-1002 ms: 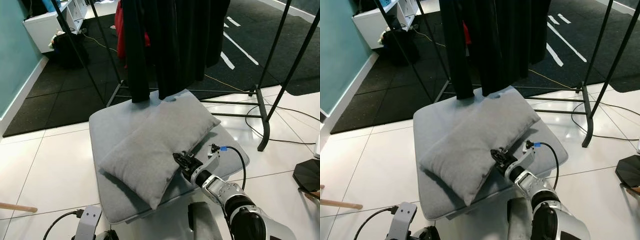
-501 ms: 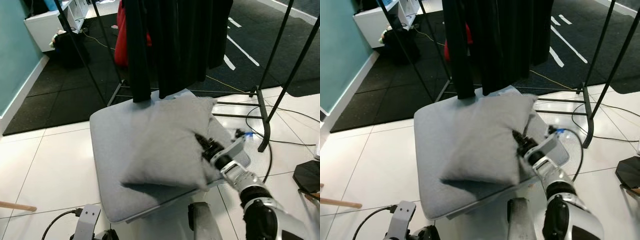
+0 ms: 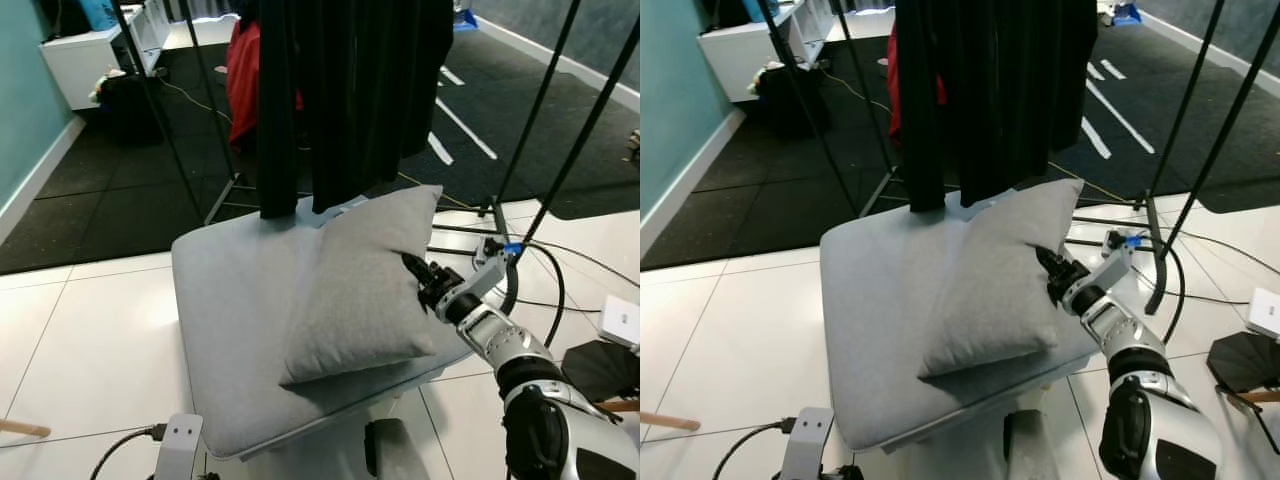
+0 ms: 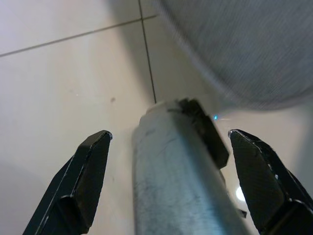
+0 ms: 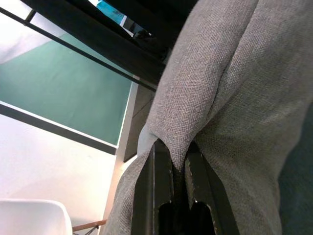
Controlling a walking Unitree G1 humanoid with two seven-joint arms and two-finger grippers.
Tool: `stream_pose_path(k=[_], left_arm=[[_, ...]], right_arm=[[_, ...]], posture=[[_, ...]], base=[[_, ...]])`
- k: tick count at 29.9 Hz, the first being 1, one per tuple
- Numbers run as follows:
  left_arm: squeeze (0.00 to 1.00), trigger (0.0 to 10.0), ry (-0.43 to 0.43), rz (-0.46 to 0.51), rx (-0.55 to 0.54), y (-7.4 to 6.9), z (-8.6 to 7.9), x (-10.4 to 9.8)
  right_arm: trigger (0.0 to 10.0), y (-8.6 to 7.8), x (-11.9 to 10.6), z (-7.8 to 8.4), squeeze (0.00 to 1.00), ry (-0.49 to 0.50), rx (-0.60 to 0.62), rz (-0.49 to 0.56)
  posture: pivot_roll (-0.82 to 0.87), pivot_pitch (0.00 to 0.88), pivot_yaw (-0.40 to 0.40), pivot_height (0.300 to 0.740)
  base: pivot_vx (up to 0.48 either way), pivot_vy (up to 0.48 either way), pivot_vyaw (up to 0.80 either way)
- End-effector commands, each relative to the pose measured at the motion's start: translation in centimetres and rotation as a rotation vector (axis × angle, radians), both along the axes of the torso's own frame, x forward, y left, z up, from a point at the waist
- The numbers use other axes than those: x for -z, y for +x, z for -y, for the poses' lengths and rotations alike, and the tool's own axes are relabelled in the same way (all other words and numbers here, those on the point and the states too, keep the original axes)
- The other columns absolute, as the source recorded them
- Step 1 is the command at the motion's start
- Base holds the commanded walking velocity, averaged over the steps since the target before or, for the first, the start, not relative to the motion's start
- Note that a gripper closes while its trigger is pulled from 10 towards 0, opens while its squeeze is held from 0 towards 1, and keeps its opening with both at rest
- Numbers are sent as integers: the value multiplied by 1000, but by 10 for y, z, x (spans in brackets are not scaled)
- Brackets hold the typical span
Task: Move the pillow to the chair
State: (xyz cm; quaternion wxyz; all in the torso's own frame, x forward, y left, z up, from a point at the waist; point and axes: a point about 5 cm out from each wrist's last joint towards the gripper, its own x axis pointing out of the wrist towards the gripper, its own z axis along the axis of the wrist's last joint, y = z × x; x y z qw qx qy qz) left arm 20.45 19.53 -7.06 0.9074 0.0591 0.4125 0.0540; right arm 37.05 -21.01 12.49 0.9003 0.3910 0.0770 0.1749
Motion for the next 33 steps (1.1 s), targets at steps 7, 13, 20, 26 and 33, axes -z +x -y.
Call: stream_pose_path(k=[7,13,20,26,33], left_arm=[[0,10000,11,-17,-42,-2,2,2],[0,10000,14,-33,-47,-3,1,3],[0,10000,17,-20,-54,-3,1,2],[0,10000,24,-18,-49,-3,2,2],[0,10000,27,-14,-46,-3,2,2]], right_arm=[[0,10,-20,-6,0,-34,-17,69],[0,10,-18,-7,0,-35,-19,66],[0,9,-17,-6,0,-38,-17,62],[0,7,-13,-5,0,-46,-16,52],[0,4,-4,-2,0,-67,4,15]], posture=[[-238,31,7,626],[-238,31,10,660],[-239,32,11,690],[-238,37,7,720],[-236,36,5,740]], base=[[0,0,0],[-320,0,0],[-189,0,0],[0,0,0],[0,0,0]])
